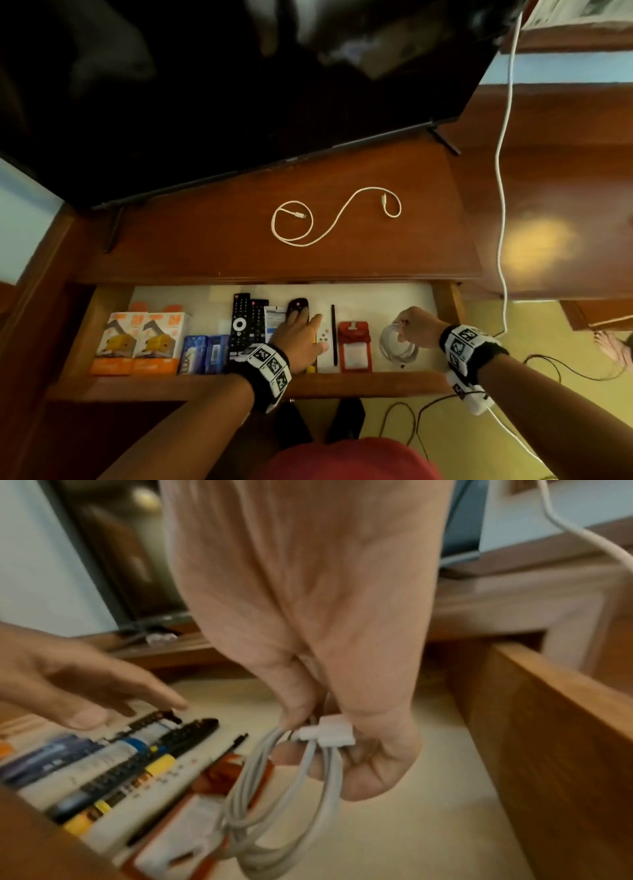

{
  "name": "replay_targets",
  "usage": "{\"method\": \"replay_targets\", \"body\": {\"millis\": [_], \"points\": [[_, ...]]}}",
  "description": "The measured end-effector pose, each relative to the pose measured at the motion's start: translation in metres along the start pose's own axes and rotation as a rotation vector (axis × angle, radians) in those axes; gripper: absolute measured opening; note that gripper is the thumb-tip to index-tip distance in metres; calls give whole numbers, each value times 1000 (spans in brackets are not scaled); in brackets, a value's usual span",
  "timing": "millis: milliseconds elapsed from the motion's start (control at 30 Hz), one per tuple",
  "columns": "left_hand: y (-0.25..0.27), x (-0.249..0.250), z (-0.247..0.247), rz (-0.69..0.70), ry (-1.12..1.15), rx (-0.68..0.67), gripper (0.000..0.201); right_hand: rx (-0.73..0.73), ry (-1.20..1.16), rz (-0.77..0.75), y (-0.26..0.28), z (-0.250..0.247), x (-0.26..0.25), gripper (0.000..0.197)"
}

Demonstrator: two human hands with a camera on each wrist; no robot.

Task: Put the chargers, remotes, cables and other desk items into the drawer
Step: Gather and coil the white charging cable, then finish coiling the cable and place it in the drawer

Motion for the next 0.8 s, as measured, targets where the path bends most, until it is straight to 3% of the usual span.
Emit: {"method": "replay_targets", "body": {"millis": [67,200,433,633,800], "points": [[-3,-3,13,-17,-97,-14,75,-60,69,2,-6,5,1,25],[-14,-6,40,-13,-161,39,77,-110,148,-9,-23,13,-3,15],[-18,-9,66,-21,-138,176,78,-16,349,-74,-32,21,-5,24],[-19,-10,67,-49,-98,171,75,81,445,-111,-31,20,-5,35],[-18,-9,66,-54,-75,179,71,45,507,-116,-23,18,-7,35]]}}
Point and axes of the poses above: each hand's wrist, its own y-axis away from the middle knuckle, its own z-axis out of the palm, x = y × z, the point moved 1 cm from there along -y, towards the middle knuckle, and after that the axes turned 4 degrees about -y, right-handed, at the moved point
